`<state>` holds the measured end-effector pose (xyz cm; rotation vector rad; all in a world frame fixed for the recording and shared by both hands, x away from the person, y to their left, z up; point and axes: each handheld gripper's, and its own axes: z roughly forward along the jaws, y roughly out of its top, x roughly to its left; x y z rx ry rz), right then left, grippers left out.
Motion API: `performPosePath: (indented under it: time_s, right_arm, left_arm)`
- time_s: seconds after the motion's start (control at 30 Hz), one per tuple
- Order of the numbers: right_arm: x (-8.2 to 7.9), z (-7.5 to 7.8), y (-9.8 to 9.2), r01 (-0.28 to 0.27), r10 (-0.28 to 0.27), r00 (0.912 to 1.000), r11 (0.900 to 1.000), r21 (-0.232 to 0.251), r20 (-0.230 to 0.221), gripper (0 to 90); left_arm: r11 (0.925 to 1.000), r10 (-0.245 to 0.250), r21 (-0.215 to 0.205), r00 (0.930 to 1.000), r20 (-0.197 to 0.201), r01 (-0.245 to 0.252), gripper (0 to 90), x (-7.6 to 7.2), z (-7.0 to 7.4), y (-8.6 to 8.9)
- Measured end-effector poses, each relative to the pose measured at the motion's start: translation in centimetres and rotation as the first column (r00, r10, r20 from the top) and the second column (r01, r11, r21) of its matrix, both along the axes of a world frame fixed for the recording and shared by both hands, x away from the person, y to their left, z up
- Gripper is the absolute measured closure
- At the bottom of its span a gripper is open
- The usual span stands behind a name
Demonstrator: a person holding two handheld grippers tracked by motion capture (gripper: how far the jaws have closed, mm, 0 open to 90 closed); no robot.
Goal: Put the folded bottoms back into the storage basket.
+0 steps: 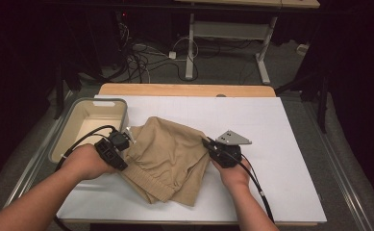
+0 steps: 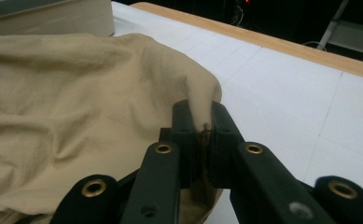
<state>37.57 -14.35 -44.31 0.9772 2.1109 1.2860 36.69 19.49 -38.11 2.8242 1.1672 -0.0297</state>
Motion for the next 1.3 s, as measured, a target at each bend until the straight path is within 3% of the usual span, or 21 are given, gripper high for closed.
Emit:
performPosePath:
  time_s: [0.3,0.5,0.7,0.97,1.3]
  right_arm:
    - [-0.3,0.2,0.1,-0.003,0.003,1.0000,1.000,0.015,-0.003,85.1]
    - [-0.5,1.0,0.2,-0.006,0.005,0.9998,1.000,0.019,0.019,85.0]
    - [-0.5,2.4,0.3,-0.007,0.006,0.9992,1.000,0.019,0.041,85.0]
    - [-0.3,4.9,0.2,-0.002,0.000,0.9968,1.000,0.027,0.079,84.9]
    - [0.2,7.9,1.9,-0.028,0.024,0.9917,0.999,0.027,0.127,84.8]
  left_arm:
    - [0.9996,-0.004,0.028,0.9997,-0.023,0.005,74.9,0.7,0.4,-0.3]
    - [0.9990,-0.012,0.043,0.9990,-0.042,0.014,74.9,1.3,1.8,-0.7]
    - [0.9978,-0.024,0.061,0.9979,-0.061,0.028,75.0,1.8,3.1,-1.2]
    - [0.9974,-0.026,0.066,0.9981,-0.056,0.030,74.9,2.3,5.4,-1.2]
    - [0.9968,-0.006,0.080,0.9994,-0.033,0.008,74.9,2.2,8.9,0.7]
